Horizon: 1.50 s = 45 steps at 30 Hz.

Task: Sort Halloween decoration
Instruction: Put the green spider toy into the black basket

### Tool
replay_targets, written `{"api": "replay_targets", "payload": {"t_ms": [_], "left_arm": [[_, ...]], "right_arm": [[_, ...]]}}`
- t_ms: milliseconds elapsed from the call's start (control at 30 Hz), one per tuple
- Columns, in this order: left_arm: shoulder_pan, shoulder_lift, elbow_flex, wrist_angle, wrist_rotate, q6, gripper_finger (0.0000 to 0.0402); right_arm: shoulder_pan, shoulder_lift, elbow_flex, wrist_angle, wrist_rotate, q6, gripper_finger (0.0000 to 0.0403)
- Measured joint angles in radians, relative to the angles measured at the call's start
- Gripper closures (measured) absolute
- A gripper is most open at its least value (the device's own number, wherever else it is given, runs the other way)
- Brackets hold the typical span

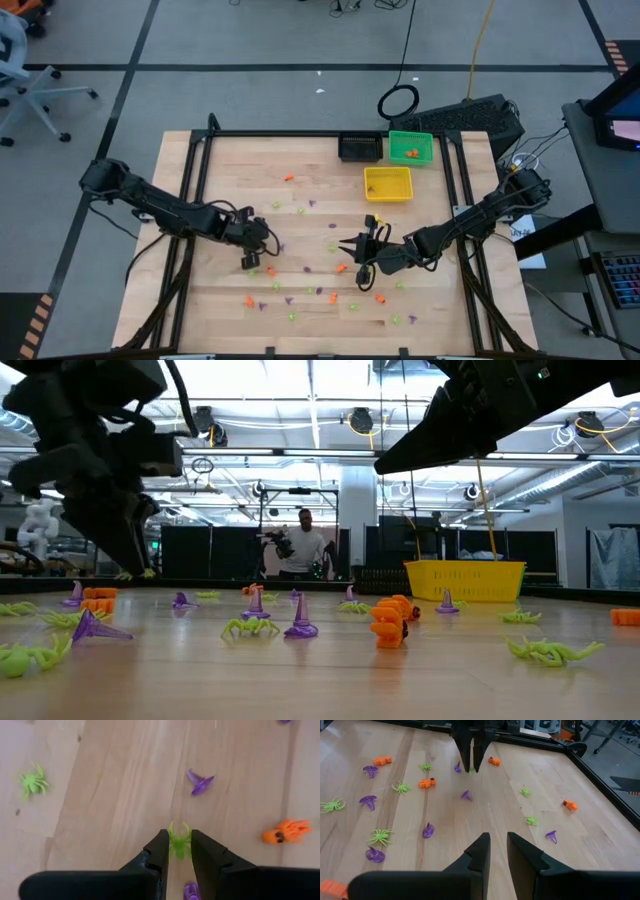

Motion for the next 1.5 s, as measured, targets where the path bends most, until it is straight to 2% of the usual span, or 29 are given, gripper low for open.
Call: {"api": "replay_targets", "payload": {"t_ms": [400,700,967,1300,1500], "left_arm": [[0.000,-0.146,0.000,0.044,-0.010,0.028,0.0334],[0.000,-0.257,0.000,0.190,-0.010,0.079,0.0334],[0.000,-0.289,0.001,0.374,-0.009,0.152,0.0334],[0.002,-0.290,0.002,0.493,0.056,0.183,0.0334],[0.002,-0.290,0.002,0.500,0.101,0.182,0.0334]], "right_arm": [[0.000,0.000,0.000,0.006,0.000,0.000,0.0353],[0.000,0.000,0.000,0.049,0.001,-0.007,0.0353],[-0.002,0.001,0.000,0.080,0.003,-0.020,0.0353],[-0.017,0.146,0.000,0.362,0.004,-0.246,0.0353],[-0.028,0.182,0.000,0.409,0.002,-0.330,0.0353]]}}
